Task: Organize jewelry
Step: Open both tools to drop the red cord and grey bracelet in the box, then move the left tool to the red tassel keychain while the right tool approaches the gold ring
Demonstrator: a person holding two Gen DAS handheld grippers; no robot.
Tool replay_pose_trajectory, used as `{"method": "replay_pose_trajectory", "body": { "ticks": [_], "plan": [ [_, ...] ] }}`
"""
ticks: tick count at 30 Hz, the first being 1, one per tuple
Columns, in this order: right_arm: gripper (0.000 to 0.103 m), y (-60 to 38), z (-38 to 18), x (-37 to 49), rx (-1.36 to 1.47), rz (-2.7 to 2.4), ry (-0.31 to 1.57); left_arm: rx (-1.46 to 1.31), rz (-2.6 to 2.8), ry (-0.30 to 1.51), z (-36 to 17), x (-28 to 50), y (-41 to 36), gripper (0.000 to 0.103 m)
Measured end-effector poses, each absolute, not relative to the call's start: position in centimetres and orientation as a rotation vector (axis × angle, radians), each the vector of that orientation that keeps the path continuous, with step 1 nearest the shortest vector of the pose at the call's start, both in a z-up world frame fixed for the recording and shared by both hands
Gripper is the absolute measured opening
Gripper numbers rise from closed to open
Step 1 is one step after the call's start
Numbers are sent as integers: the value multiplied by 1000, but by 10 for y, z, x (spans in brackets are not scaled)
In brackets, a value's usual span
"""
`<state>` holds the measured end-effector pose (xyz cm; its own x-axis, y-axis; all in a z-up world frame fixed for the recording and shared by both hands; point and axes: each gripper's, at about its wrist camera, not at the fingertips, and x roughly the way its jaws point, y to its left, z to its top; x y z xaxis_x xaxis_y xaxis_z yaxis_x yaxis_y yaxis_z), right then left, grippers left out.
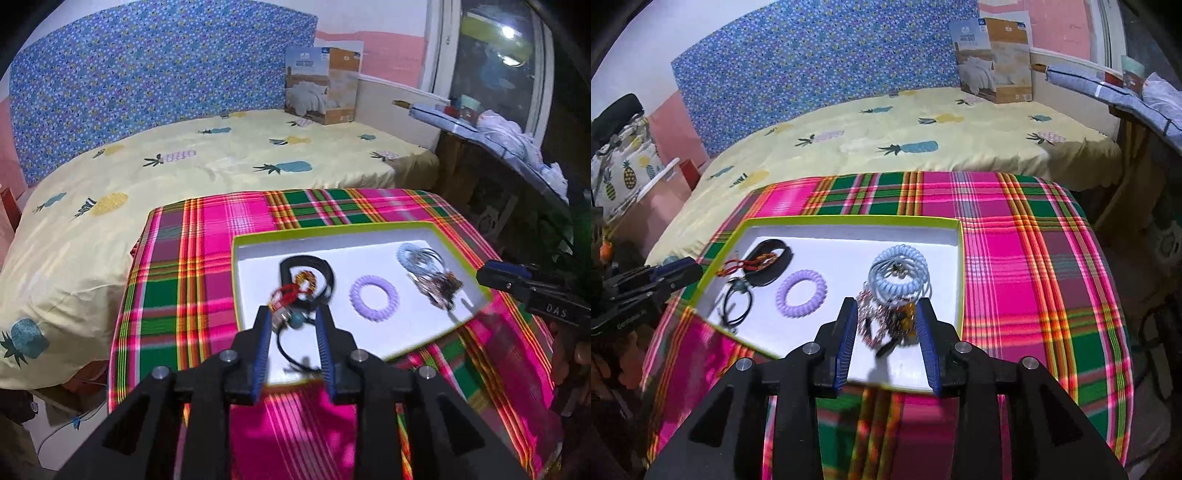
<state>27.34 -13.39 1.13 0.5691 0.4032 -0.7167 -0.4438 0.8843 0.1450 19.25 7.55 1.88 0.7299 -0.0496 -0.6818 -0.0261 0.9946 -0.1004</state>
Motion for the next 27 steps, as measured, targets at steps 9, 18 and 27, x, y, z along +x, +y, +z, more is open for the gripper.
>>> {"method": "replay_pose_trajectory", "body": {
  "ticks": [9,18,27],
  "plan": [
    [33,-145,20,218,-32,515,804,-125,-37,735,26,143,60,26],
    [33,-159,20,174,-23,505,799,-126,-66,741,22,104,41,26],
    [33,-165,15,137,-18,497,801,-112,-88,737,20,74,20,26]
  ]
}}
